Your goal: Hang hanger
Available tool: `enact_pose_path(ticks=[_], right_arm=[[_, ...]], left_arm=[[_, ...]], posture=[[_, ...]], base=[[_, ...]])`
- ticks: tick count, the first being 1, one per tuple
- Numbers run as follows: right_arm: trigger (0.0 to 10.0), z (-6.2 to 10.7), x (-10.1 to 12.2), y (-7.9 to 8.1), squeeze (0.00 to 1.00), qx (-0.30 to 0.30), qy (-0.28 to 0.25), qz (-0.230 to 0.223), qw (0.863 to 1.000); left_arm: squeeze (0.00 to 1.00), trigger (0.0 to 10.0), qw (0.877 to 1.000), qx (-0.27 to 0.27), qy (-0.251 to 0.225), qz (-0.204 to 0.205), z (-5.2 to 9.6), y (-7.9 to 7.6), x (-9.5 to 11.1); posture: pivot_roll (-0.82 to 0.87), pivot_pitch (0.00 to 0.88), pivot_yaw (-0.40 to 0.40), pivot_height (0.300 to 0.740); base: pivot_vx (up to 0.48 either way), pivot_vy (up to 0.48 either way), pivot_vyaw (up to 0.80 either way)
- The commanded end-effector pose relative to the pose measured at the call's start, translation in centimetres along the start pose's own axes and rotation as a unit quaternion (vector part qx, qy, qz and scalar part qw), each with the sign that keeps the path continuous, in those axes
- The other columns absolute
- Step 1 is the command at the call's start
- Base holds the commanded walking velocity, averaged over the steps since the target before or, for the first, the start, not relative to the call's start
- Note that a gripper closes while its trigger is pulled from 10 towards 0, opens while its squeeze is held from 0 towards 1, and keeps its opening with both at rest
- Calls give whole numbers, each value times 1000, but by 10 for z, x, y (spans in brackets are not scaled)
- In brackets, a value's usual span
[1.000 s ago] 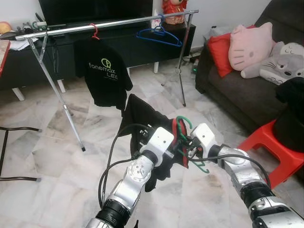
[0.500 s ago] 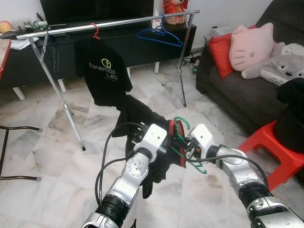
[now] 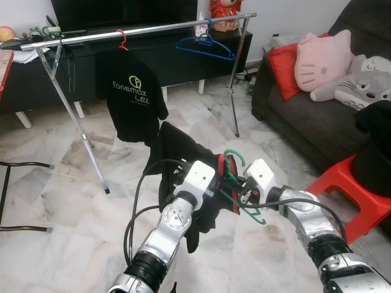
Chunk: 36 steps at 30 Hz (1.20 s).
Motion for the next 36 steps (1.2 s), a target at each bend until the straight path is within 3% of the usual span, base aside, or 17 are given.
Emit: enact_pose_path(ticks=[1, 3, 4, 5, 15, 16, 17, 18, 32, 33, 34, 36], right_arm=[[0, -5, 12, 11, 0, 42, -26, 13, 999], [0, -5, 12, 12, 0, 46, -26, 13, 999], [0, -4, 12, 12, 0, 48, -26, 13, 998], [0, -4, 11, 14, 0, 53, -26, 12, 998], [0, -2, 10, 18, 0, 71, -23, 9, 997], [0, -2, 10, 18, 0, 72, -23, 9, 997], [0, -2, 10, 18, 0, 72, -23, 9, 997], [0, -2, 10, 19, 0, 74, -23, 9, 997], [0, 0, 10, 22, 0, 85, -24, 6, 996], [0, 0, 10, 22, 0, 85, -24, 5, 996], [0, 0, 10, 23, 0, 85, -24, 5, 996], [0, 0, 9, 23, 0, 86, -23, 4, 996]], left_arm=[[0, 39, 1000, -9, -9, 3, -2, -4, 5], [0, 157, 1000, -13, -11, 4, -2, -5, 6], [0, 2706, 1000, -15, -12, 6, -2, -6, 6], [0, 9843, 999, -31, -16, 23, -2, -10, 7], [0, 10000, 997, -69, -29, 25, 1, -22, 10], [651, 10000, 997, -67, -30, 24, 1, -21, 11], [651, 10000, 997, -67, -30, 24, 1, -21, 11], [1000, 10000, 997, -65, -30, 29, 1, -20, 11], [1000, 10000, 992, -65, -52, 95, 1, -16, 21], [341, 10000, 991, -70, -56, 103, 2, -17, 22], [0, 10000, 989, -75, -61, 115, 2, -18, 25], [0, 10000, 984, -90, -72, 133, 3, -20, 30]], posture=[[-74, 0, -85, 740], [-74, 0, -86, 740], [-75, 0, -85, 740], [-75, 0, -85, 740], [-75, 0, -86, 740], [-75, 0, -86, 740], [-75, 0, -86, 740], [-75, 0, -86, 740], [-75, 0, -85, 740], [-75, 0, -85, 740], [-75, 0, -85, 740], [-75, 0, -85, 740]], base=[[0, 0, 0], [0, 0, 0], [0, 0, 0], [0, 0, 0], [0, 0, 0], [0, 0, 0], [0, 0, 0], [0, 0, 0], [0, 0, 0], [0, 0, 0], [0, 0, 0], [0, 0, 0]])
Point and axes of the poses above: a point about 5 cm out from each wrist's last joint towards the gripper, its own z axis pointing back from the gripper into the wrist, its own x axis along the axis of the wrist's last joint, y = z × x, the point moved 4 cm from there along -z, pointing out of the wrist towards the gripper, and after that the axes turned 5 degrees about z, right-handed, at the moved point
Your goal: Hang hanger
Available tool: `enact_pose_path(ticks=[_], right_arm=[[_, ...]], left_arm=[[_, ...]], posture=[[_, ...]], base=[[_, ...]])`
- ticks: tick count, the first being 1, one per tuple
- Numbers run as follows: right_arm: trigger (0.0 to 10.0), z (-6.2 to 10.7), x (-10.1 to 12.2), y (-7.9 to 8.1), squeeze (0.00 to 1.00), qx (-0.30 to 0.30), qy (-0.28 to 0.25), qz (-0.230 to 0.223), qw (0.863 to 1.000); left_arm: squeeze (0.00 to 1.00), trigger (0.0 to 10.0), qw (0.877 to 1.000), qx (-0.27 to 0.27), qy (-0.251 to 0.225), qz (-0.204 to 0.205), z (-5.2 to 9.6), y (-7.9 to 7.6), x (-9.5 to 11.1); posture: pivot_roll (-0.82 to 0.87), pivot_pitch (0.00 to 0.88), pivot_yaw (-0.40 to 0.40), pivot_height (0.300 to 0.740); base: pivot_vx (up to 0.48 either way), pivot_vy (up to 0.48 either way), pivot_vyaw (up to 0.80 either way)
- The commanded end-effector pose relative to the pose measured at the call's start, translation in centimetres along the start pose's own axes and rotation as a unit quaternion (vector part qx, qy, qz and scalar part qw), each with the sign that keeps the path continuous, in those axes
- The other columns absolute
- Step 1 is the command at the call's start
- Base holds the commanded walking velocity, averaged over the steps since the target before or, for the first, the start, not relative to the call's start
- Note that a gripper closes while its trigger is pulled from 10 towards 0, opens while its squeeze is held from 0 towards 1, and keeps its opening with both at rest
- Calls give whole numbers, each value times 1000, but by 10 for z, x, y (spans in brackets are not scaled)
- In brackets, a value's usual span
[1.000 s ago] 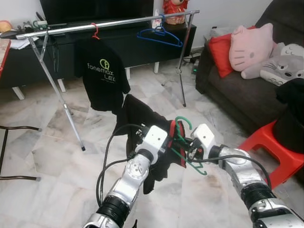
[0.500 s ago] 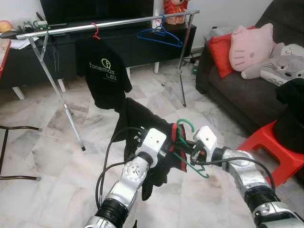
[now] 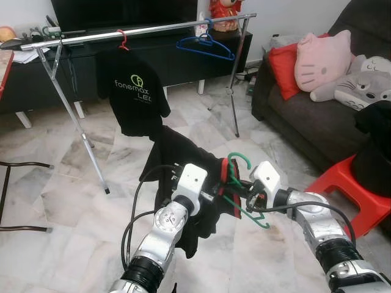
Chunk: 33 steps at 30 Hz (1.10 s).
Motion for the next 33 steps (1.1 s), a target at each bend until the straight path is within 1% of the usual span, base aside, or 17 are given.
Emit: enact_pose_path(ticks=[1, 3, 9, 10, 11, 14, 15, 16, 19, 26, 28, 31, 32, 33], right_arm=[[0, -11, 7, 16, 0, 47, -13, 12, 999], [0, -11, 7, 17, 0, 47, -12, 11, 999], [0, -11, 5, 17, 0, 46, -11, 8, 999], [0, -11, 5, 17, 0, 46, -11, 8, 999], [0, -11, 5, 17, 0, 46, -11, 8, 999], [0, -11, 6, 17, 0, 46, -11, 9, 999], [0, -11, 6, 17, 0, 46, -12, 9, 999], [0, -12, 8, 16, 0, 47, -14, 10, 999], [0, -11, 9, 16, 0, 47, -15, 11, 999], [0, -11, 9, 16, 0, 48, -14, 12, 999], [0, -11, 9, 16, 0, 48, -15, 12, 999], [0, -12, 10, 16, 0, 48, -16, 13, 999], [0, -12, 11, 16, 0, 49, -17, 12, 999], [0, -12, 11, 16, 0, 49, -17, 12, 999]], left_arm=[[0, 10000, 995, -63, -70, 25, -6, -30, 34], [0, 10000, 993, -89, -77, 29, -4, -37, 37], [0, 10000, 989, -114, -89, 34, 1, -43, 41], [0, 10000, 989, -111, -90, 28, 1, -42, 41], [0, 10000, 991, -106, -85, 11, 0, -40, 39], [0, 10000, 991, -106, -74, -21, -1, -40, 34], [0, 10000, 992, -102, -68, -31, -1, -39, 32], [0, 10000, 994, -80, -53, -43, -4, -34, 27], [0, 10000, 996, -60, -43, -58, -6, -29, 23], [0, 10000, 996, -55, -33, -69, -5, -29, 19], [0, 10000, 997, -25, -5, -78, -7, -21, 9], [0, 10000, 996, -8, 18, -86, -8, -16, 1], [0, 10000, 996, 10, 31, -85, -8, -11, -3], [0, 10000, 996, 10, 31, -85, -8, -11, -3]], posture=[[-72, 0, -87, 740], [-72, 0, -87, 740], [-72, 0, -87, 740], [-71, 0, -85, 740], [-71, 0, -85, 740], [-71, 0, -86, 740], [-71, 0, -86, 740], [-74, 0, -84, 740], [-74, 0, -84, 740], [-74, 0, -84, 740], [-74, 0, -84, 740], [-75, 0, -85, 740], [-75, 0, -85, 740], [-75, 0, -85, 740]], base=[[0, 0, 0], [0, 0, 0], [0, 0, 0], [0, 0, 0], [0, 0, 0], [0, 0, 0], [0, 0, 0], [0, 0, 0], [0, 0, 0], [0, 0, 0], [0, 0, 0], [0, 0, 0], [0, 0, 0], [0, 0, 0]])
Point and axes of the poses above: a point about 5 cm out from each wrist's last joint towards the gripper, its own z axis pointing back from the gripper into the wrist, its own x axis along the axis of the wrist's last joint, y = z × x, the point moved 4 cm from there along -z, pointing out of the wrist towards the gripper, and after that the axes turned 5 degrees about z, right-handed, at the moved point
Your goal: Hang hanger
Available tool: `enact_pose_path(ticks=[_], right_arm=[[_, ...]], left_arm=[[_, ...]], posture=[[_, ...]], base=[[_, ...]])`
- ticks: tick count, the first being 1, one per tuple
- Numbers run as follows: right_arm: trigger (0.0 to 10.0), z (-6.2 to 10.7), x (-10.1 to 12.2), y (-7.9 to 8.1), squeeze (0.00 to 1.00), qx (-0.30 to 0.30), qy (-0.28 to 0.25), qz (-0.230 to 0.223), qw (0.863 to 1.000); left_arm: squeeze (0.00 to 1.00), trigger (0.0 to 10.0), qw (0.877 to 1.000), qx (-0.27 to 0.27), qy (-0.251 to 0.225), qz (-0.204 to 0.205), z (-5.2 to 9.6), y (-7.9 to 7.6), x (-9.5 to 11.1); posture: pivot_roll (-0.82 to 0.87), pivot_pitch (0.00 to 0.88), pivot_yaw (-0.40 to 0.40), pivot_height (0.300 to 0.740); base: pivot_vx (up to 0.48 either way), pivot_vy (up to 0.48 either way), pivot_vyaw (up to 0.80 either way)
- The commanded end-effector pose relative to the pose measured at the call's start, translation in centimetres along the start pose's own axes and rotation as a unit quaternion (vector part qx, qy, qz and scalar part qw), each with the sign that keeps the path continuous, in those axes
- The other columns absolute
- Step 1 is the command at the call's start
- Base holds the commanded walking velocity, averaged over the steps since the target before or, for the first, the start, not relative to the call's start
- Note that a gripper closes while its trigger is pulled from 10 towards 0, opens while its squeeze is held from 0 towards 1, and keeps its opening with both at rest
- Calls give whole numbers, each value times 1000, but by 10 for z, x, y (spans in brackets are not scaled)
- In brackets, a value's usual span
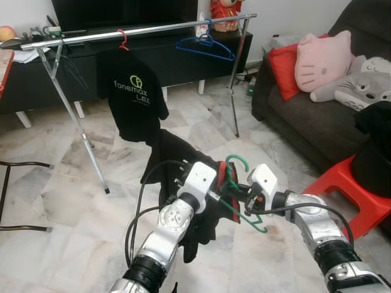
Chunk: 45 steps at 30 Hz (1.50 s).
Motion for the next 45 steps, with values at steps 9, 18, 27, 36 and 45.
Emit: enact_pose_path(ticks=[9, 18, 27, 36, 45], right_arm=[[0, -5, 17, 3, 0, 21, -24, 31, 999], [0, -5, 16, 1, 0, 16, -20, 31, 999], [0, -3, 12, -2, 0, 10, -2, 46, 999], [0, -2, 9, -3, 0, 7, 7, 52, 999], [0, 1, 3, -6, 0, 1, 28, 66, 997]], left_arm=[[0, 0, 1000, 14, 20, 7, -3, 0, -6], [0, 0, 1000, 18, 17, 2, -1, 4, -6], [0, 0, 999, -14, 25, -23, 7, 3, -13], [0, 0, 998, -40, 35, -21, 14, 4, -20], [0, 0, 986, -168, 12, -14, 28, -17, -8]], posture=[[-76, 0, -86, 740], [-73, 0, -88, 740], [-72, 0, -88, 740], [-67, 0, -92, 740], [-68, 0, -92, 740]], base=[[0, 0, 0], [0, 0, 0], [0, 0, 0], [0, 0, 0], [0, 0, 0]])
Point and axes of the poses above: a point about 5 cm out from each wrist's last joint towards the gripper, its own z axis pointing back from the gripper into the wrist, its own x axis along the axis of the wrist's last joint, y = z × x, the point moved 4 cm from there along -z, pointing out of the wrist towards the gripper, and after that the axes turned 5 degrees about z, right-handed, at the moved point
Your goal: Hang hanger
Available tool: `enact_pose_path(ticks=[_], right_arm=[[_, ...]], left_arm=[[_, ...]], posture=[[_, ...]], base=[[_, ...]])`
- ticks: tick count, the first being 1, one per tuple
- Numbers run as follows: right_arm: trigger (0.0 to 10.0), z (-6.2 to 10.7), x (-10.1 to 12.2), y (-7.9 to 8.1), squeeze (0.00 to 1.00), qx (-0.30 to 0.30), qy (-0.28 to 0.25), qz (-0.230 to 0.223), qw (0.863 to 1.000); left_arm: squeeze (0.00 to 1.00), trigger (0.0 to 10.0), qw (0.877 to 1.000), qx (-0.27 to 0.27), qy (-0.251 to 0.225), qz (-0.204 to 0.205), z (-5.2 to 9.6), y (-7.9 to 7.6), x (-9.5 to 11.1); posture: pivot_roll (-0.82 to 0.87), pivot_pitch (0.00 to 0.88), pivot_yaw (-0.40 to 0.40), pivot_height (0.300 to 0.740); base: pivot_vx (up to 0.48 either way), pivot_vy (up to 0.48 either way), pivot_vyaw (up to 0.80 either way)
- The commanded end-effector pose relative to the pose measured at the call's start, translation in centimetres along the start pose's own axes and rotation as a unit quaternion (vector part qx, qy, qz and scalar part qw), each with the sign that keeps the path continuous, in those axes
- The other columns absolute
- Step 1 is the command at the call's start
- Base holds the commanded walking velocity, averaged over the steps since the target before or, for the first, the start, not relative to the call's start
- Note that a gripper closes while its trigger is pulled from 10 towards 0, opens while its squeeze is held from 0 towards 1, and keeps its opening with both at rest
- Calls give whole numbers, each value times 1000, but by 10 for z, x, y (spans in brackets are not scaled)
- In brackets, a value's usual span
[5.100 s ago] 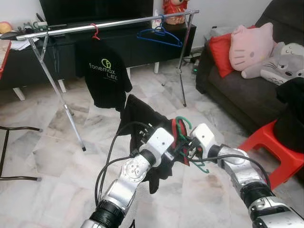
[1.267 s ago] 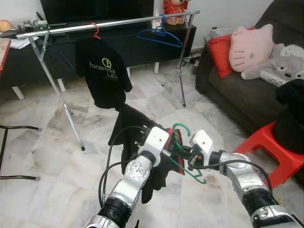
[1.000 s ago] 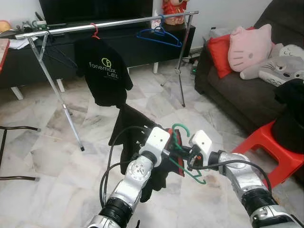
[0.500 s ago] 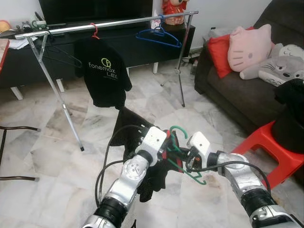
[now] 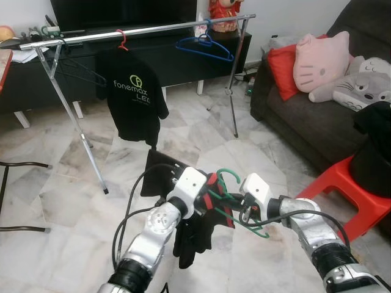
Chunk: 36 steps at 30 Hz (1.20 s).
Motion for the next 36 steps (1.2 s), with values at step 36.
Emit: enact_pose_path(ticks=[36], right_arm=[[0, 24, -44, -29, 0, -122, 118, -34, 985]], left_arm=[[0, 0, 988, -123, 94, 12, 11, -23, -20]], posture=[[-62, 0, -95, 740]], base=[[0, 0, 0]])
Point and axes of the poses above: a point about 5 cm out from each wrist's last joint towards the gripper, its own z axis pointing back from the gripper into the wrist, its own x axis along the axis of the wrist's last joint, y = z × x, the point moved 4 cm from there along -z, pointing out of the wrist towards the gripper, and after that the axes turned 5 degrees about z, right-handed, at the moved point
